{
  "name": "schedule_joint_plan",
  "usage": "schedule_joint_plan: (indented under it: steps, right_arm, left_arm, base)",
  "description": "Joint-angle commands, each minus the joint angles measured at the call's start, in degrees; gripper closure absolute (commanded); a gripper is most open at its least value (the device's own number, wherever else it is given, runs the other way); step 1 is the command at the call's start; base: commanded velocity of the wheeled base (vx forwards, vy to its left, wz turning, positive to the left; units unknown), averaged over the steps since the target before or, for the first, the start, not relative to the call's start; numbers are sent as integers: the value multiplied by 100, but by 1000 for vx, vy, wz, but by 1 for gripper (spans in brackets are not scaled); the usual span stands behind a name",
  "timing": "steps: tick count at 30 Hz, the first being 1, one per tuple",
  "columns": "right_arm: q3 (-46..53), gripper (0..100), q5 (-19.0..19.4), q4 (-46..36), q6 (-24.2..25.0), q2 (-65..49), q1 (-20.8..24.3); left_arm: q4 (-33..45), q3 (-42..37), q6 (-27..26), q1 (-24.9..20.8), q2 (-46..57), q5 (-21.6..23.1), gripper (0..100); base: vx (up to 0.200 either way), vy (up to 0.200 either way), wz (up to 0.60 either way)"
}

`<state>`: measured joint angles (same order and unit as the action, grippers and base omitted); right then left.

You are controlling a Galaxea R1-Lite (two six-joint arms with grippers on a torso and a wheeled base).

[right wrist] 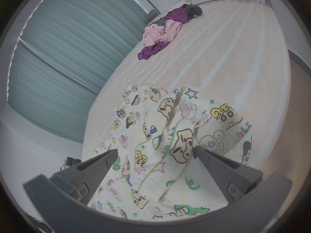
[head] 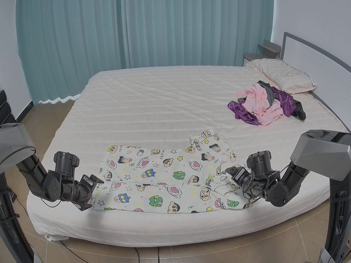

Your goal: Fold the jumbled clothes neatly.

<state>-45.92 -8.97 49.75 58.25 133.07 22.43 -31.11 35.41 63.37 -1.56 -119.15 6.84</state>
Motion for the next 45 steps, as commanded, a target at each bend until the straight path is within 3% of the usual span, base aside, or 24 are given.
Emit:
schedule_joint_plan:
  steps: [1,28,29,45]
  right_arm:
    - [-31,0,-61,35,-33,219,-2]
    - [-576,0,-87,131,-77,659,-283]
    - [-576,100,-87,131,-77,659,-292]
    - [-145,100,-254,123,-77,184,-327]
  left_arm:
    - [-88,-210,27,-64,155,10,0]
    - [-290,-298,18,-72,129,-7,0]
    - [-290,-298,18,-72,129,-16,0]
    - [-484,-351,27,-72,120,-113,0]
  base:
    - [0,0,0]
    - [0,0,0]
    - [0,0,0]
    - [0,0,0]
